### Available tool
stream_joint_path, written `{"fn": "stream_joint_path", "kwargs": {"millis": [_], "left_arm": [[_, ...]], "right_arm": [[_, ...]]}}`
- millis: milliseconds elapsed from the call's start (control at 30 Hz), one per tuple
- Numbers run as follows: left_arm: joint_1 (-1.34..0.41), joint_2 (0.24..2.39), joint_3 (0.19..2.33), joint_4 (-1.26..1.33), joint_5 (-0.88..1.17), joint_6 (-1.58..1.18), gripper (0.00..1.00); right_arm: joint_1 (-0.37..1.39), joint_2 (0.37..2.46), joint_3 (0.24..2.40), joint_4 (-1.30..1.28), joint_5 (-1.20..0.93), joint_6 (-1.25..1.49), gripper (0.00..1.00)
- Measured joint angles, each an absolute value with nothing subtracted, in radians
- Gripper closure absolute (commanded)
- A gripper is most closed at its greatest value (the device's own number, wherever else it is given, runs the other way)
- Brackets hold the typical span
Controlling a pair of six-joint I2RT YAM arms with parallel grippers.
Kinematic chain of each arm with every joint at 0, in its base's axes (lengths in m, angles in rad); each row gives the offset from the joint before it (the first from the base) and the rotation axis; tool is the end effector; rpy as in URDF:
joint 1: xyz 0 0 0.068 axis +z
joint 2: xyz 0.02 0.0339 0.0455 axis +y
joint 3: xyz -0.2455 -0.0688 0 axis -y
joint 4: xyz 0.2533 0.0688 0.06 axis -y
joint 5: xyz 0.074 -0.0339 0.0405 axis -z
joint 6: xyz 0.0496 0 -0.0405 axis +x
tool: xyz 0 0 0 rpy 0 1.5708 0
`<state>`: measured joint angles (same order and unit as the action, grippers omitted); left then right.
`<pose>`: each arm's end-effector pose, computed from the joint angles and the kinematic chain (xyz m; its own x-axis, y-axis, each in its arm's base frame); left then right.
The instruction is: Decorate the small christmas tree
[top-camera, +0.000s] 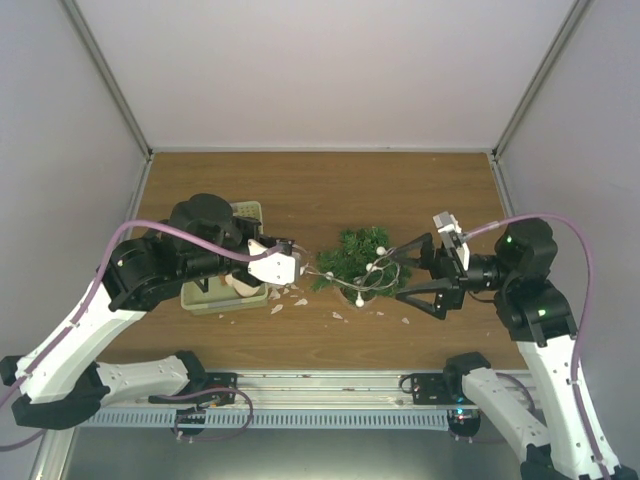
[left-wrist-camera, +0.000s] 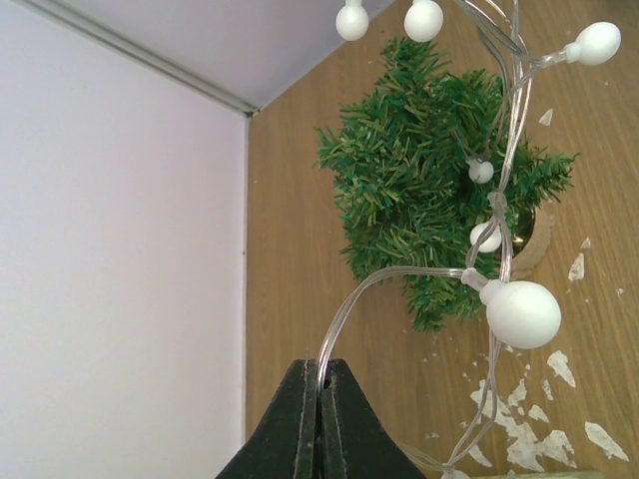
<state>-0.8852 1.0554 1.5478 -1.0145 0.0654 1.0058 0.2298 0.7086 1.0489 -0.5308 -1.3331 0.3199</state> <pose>0.1247 -0.1575 0.4381 0.5136 0.7032 -0.4916 0.6994 -0.0112 0.7146 0.1219 0.0780 0.3981 -0.4841 -0.0372 -0.8742 -0.8750 0.0249 0.4835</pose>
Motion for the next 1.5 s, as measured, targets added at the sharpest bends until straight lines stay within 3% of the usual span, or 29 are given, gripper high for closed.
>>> {"fn": "stream_joint_path", "kwargs": {"millis": [467,767,1267,1500], "left_arm": [[-0.874,1.042,1.542,-1.021,-0.008,1.032,1.0],[-0.868,1.039,1.509,-1.018,-0.052,1.042,1.0],[-0.868,1.061,1.475,-0.96,-0.155,1.058,1.0],[-0.856,1.062,1.569,-0.937,-0.178,1.056,1.0]], "right_arm": [[0.23,0.749,1.089,-0.574,-1.274,0.311,0.0],[0.23,0.86,1.189,-0.827,-1.16,0.172,0.0],[0.23,0.821,1.15,-0.807,-1.23,0.196,0.0],[0.23,0.839,1.152,-0.806,-1.213,0.195,0.0]]}}
